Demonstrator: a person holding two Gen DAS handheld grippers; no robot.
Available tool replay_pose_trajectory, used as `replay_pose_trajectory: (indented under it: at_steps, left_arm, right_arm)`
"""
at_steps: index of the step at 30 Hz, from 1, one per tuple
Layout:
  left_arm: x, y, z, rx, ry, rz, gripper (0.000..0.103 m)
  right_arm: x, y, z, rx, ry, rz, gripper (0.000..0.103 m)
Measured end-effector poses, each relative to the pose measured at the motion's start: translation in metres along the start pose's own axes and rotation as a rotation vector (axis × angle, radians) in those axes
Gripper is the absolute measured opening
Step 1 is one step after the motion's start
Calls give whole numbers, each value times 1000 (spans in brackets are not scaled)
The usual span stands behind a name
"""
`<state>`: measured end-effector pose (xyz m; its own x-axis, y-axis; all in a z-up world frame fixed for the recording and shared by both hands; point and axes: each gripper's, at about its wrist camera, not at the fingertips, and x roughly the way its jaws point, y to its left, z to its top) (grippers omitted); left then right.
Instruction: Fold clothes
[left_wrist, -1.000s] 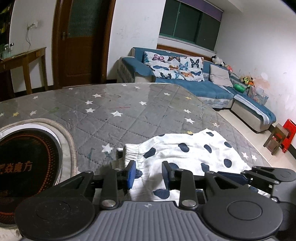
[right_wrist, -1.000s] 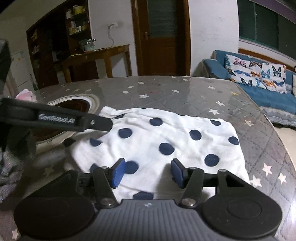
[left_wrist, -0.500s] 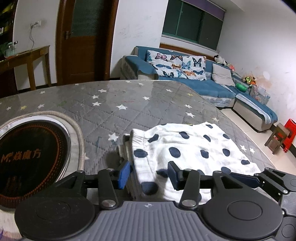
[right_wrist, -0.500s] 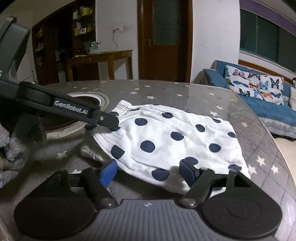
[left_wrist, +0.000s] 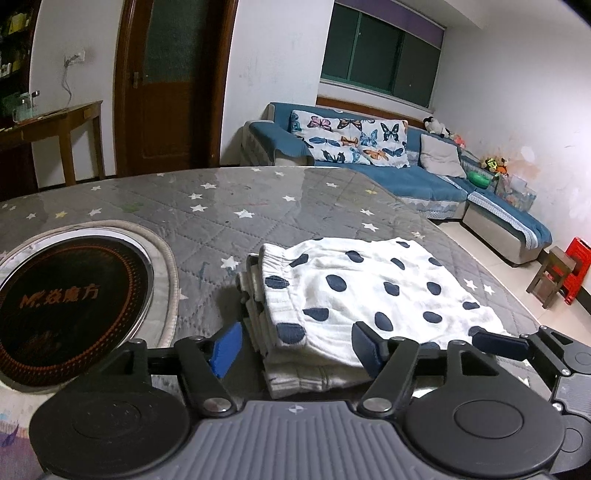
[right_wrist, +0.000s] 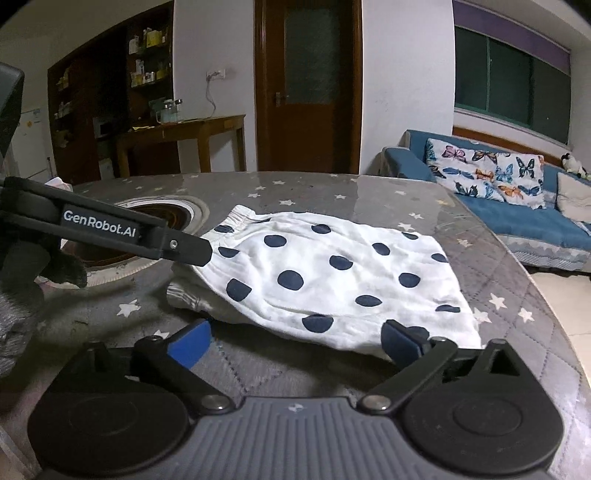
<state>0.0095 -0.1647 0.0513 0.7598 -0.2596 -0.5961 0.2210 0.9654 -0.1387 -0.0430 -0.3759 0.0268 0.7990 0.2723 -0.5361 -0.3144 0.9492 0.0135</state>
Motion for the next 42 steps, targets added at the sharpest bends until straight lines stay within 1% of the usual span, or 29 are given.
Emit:
replay_pose_trajectory:
  at_steps: [7, 14, 16, 18, 21, 26, 35, 42]
  left_arm:
    - [-14, -6, -9, 5, -19, -2, 79]
    - [-28, -12, -18, 22, -47, -8, 93]
    - [-31, -13, -20, 23, -52, -12, 96]
    - [-34, -14, -21, 27, -55, -15, 101]
    - [-40, -16, -25, 31, -70, -15, 103]
    - [-47, -16, -30, 31, -84, -19, 103]
    - [-58, -14, -42, 24, -97, 6, 103]
    - [-65, -15, -52, -2, -93, 18, 103]
  right_arm:
    - [-10, 6, -3, -9, -13, -48, 103]
    - [-20, 10, -11, -22, -28, -95, 103]
    - [-22, 11, -12, -24, -34, -98, 103]
    - [-24, 12, -14, -18, -39, -98, 103]
    - [-27, 11, -16, -2, -45, -101, 103]
    - [-31, 11, -20, 21, -47, -113, 103]
    - [-37, 10, -29, 75, -50, -135, 103]
    - [-38, 13, -37, 96, -20, -156, 103]
